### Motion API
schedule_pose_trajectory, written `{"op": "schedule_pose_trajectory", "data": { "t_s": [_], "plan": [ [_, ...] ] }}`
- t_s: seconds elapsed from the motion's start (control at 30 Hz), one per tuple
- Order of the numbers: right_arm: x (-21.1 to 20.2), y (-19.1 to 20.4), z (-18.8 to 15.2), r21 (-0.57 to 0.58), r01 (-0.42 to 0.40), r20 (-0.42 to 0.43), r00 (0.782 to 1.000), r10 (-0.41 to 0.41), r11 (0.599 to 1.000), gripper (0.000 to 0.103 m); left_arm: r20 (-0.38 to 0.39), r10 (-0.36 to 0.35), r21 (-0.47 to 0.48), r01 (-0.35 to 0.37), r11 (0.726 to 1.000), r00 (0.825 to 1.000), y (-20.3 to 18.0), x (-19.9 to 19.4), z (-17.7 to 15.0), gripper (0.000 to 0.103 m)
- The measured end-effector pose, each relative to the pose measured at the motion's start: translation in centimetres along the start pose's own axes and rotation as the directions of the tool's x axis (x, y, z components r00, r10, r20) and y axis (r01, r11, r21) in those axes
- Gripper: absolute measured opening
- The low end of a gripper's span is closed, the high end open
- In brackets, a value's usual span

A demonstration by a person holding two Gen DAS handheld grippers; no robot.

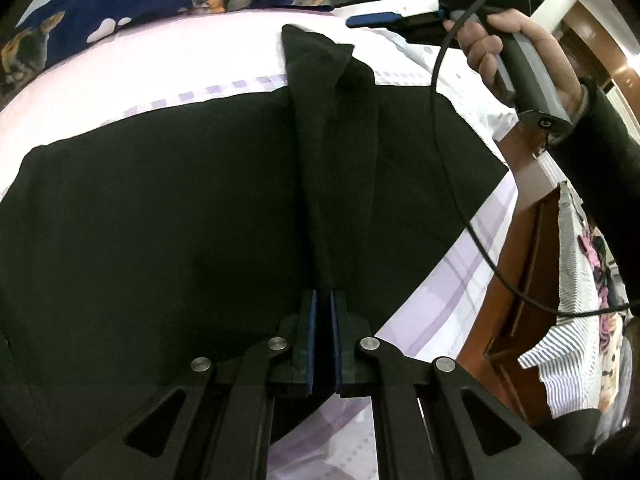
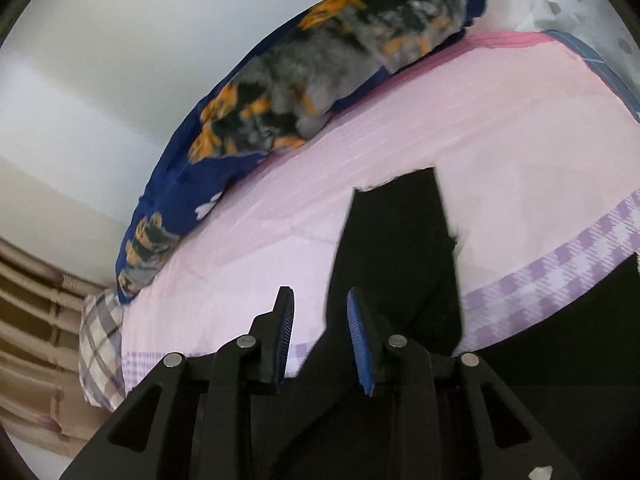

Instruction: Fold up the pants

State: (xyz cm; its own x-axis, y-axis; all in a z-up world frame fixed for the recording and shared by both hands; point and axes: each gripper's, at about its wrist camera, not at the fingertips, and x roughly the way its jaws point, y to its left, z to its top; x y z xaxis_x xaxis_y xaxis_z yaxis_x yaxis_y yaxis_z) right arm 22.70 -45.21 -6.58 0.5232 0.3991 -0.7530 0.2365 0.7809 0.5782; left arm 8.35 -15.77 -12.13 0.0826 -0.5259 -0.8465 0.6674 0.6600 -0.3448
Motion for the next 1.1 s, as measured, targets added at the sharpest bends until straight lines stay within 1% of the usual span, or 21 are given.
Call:
{"op": "schedule_pose_trajectory", "data": {
  "t_s": [0.07,0.23,0.47,0.6,0.63,0.67,0.7,0.73,0.87,0.9,1.0,1.07,1.1],
  "plan": [
    [-0.2,-1.0,0.0,0.014,0.036,-0.009,0.999,-0.036,0.999,0.027,0.009,-0.005,0.004,0.005,1.000,1.000,0.1,0.0,-0.1,0.007],
    [0.0,-3.8,0.1,0.064,0.081,-0.017,0.997,-0.081,0.995,0.027,0.021,-0.028,-0.009,0.029,1.000,0.999,0.3,-0.1,-0.2,0.007],
    [2.2,-7.6,2.5,0.176,0.127,-0.027,0.992,-0.124,0.976,0.027,0.025,-0.039,-0.020,0.039,0.999,0.999,0.7,-0.2,-0.3,0.007],
    [3.7,-9.1,3.6,0.245,0.106,-0.028,0.994,-0.103,0.964,0.027,0.021,-0.042,-0.019,0.042,0.999,0.999,0.9,-0.2,-0.3,0.007],
    [4.0,-9.3,3.8,0.256,0.089,-0.023,0.996,-0.086,0.963,0.027,0.021,-0.041,-0.018,0.042,0.999,0.999,0.9,-0.2,-0.3,0.007],
    [4.2,-9.2,3.9,0.258,0.080,-0.020,0.997,-0.078,0.963,0.022,0.020,-0.041,-0.017,0.041,0.999,0.999,0.9,-0.1,-0.2,0.007],
    [4.1,-9.1,4.0,0.257,0.077,-0.014,0.997,-0.076,0.963,0.008,0.020,-0.041,-0.017,0.041,0.999,0.999,0.9,-0.1,-0.2,0.007],
    [4.1,-8.8,4.1,0.247,0.077,-0.009,0.997,-0.078,0.966,0.005,0.019,-0.039,-0.015,0.039,0.999,0.999,0.8,-0.1,-0.2,0.007],
    [3.3,-7.3,3.9,0.193,0.073,0.003,0.997,-0.074,0.978,0.005,0.018,-0.030,-0.005,0.030,1.000,0.999,0.6,-0.1,-0.1,0.007],
    [3.1,-7.0,3.8,0.177,0.067,0.003,0.998,-0.069,0.982,0.008,0.019,-0.028,-0.004,0.028,1.000,0.999,0.5,0.0,-0.1,0.007],
    [3.3,-6.7,3.3,0.166,0.069,-0.022,0.998,-0.067,0.984,0.010,0.020,-0.027,-0.010,0.027,1.000,0.999,0.5,0.0,-0.1,0.007],
    [3.8,-6.8,2.9,0.156,0.096,-0.036,0.995,-0.092,0.983,0.013,0.019,-0.023,-0.009,0.023,1.000,1.000,0.5,0.0,-0.1,0.007],
    [4.2,-7.0,2.6,0.156,0.102,-0.045,0.994,-0.096,0.983,0.013,0.019,-0.022,-0.009,0.022,1.000,1.000,0.4,0.0,-0.1,0.007]
  ]
}}
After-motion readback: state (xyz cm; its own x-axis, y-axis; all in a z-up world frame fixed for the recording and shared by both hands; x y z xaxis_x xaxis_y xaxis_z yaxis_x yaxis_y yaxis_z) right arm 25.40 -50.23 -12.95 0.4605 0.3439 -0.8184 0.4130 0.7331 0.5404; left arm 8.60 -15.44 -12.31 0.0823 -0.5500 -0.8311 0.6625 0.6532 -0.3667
